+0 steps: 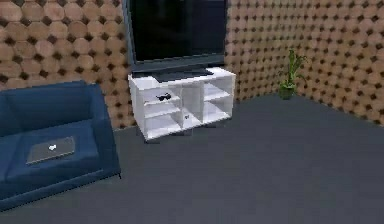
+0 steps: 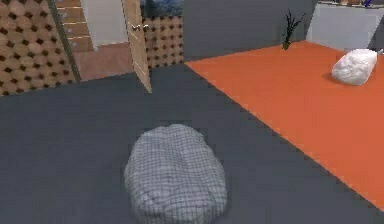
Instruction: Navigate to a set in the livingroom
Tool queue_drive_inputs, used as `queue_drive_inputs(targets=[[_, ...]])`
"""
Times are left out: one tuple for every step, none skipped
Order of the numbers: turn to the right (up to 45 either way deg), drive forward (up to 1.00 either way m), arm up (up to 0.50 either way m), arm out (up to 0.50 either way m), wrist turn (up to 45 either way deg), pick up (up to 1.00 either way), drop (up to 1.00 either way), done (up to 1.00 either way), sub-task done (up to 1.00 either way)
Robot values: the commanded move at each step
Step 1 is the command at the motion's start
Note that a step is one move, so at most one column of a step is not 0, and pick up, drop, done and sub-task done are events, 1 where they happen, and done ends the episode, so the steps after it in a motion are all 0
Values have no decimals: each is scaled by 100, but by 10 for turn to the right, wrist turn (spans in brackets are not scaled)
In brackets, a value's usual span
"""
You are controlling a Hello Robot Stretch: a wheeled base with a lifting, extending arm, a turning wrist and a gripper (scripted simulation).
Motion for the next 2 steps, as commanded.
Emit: queue_drive_inputs(targets=[[0, 80, 0, 0, 0, 0, 0, 0, 0], [420, 0, 0, 0, 0, 0, 0, 0, 0]])
